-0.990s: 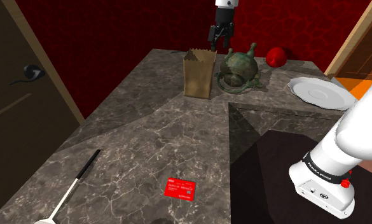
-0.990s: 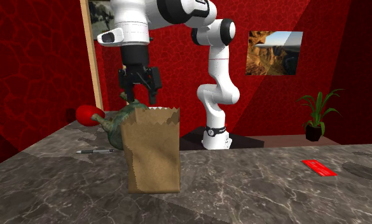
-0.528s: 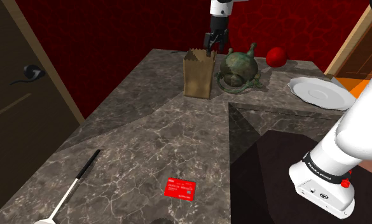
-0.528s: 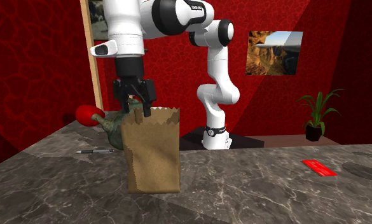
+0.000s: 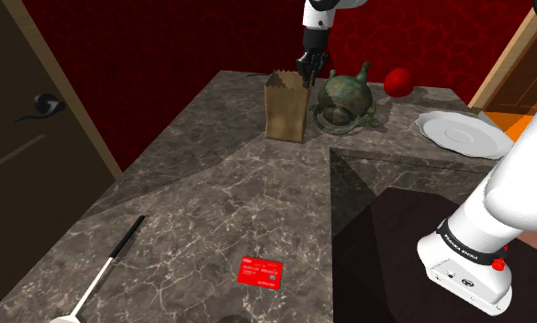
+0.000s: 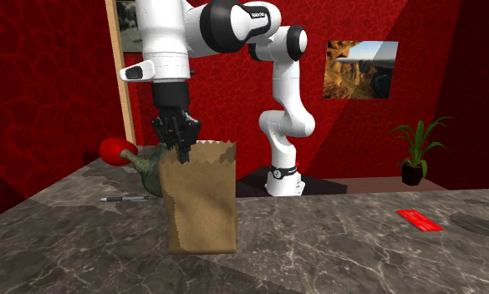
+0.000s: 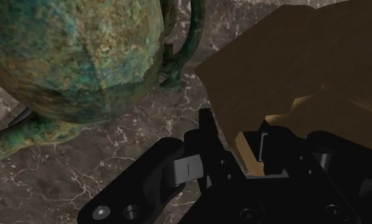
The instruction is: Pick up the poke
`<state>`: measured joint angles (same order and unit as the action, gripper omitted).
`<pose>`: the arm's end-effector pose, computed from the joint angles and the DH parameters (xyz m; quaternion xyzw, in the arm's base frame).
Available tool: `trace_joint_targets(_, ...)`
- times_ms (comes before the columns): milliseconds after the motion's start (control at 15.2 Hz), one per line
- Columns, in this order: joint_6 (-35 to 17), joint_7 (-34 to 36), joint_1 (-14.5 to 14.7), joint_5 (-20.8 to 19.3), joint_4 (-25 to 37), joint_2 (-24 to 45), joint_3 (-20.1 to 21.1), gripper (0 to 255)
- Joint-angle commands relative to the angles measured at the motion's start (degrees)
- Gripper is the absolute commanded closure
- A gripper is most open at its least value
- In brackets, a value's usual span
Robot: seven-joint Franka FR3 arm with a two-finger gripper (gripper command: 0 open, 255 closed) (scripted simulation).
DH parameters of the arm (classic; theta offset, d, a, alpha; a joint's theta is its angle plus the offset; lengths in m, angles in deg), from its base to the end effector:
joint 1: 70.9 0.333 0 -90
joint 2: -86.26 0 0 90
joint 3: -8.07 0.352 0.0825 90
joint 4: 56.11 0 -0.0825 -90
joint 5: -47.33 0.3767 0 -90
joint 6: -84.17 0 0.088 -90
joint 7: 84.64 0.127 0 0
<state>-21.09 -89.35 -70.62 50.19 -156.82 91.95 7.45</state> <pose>0.5872 0.0017 0.5193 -0.9992 -0.0313 0.0089 0.0239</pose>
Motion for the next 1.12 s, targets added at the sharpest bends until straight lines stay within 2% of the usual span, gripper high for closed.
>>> trace_joint_targets(0, -0.03, 0.01, 0.0, 0.0, -0.02, 0.03, 0.0, 255)
trace_joint_targets(264, -0.05, 0.03, 0.01, 0.0, -0.1, -0.02, 0.0, 255)
trace_joint_targets(1056, 9.2, 0.41, -0.04, -0.09, 9.22, 0.03, -0.02, 255)
